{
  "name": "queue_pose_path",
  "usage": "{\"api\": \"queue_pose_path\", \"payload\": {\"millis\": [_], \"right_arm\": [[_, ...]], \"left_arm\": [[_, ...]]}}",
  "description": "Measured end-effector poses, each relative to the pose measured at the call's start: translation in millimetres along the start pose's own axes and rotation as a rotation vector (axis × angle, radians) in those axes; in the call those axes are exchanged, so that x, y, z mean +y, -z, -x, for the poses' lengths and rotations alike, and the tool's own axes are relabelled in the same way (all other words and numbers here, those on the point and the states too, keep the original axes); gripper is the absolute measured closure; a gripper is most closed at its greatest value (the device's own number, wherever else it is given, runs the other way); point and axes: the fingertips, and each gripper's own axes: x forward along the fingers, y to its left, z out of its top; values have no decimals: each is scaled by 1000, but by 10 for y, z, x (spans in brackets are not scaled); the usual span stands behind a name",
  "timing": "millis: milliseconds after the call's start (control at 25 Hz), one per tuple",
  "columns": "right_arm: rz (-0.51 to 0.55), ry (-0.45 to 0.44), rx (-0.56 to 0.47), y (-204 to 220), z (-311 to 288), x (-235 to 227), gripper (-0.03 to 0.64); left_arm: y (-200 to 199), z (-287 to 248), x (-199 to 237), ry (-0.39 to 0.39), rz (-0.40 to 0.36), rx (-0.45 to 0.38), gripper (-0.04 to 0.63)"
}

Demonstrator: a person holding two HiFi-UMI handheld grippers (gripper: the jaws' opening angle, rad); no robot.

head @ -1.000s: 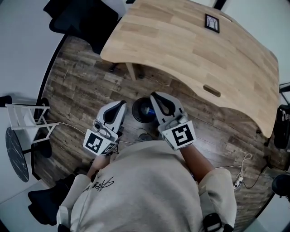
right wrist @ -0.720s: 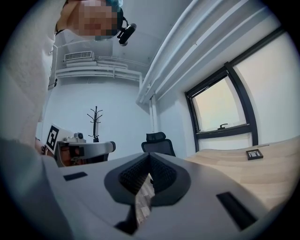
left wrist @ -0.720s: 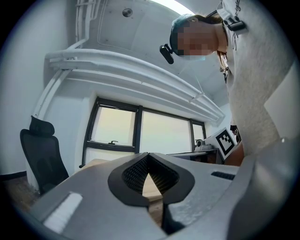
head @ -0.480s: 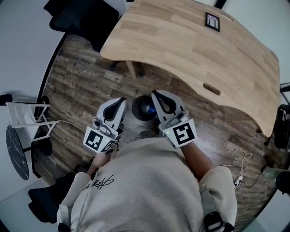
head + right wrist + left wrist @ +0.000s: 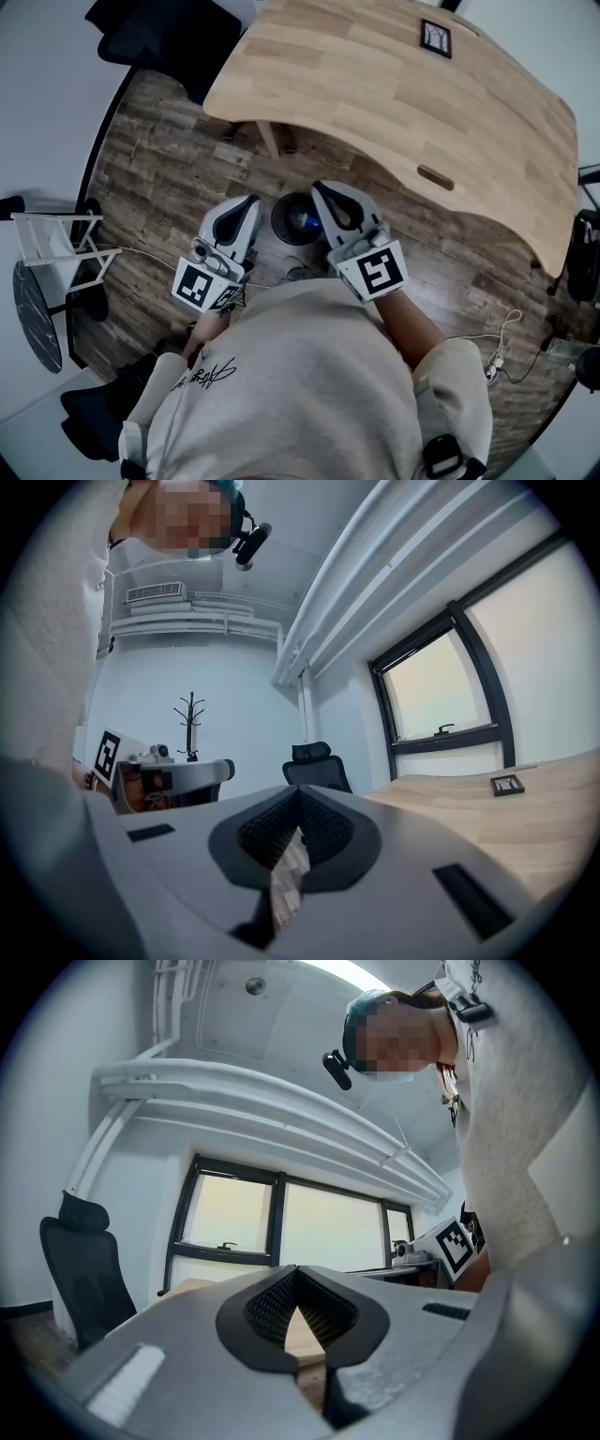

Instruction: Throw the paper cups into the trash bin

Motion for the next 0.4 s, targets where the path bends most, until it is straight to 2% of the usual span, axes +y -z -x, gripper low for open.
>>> {"api": "queue_pose_path", "payload": {"millis": [400], "right_arm": [[-27,-6,5,-18,5,-14,609]], "left_arm": [[-25,-38,45,-5,-9,-3,594]]}}
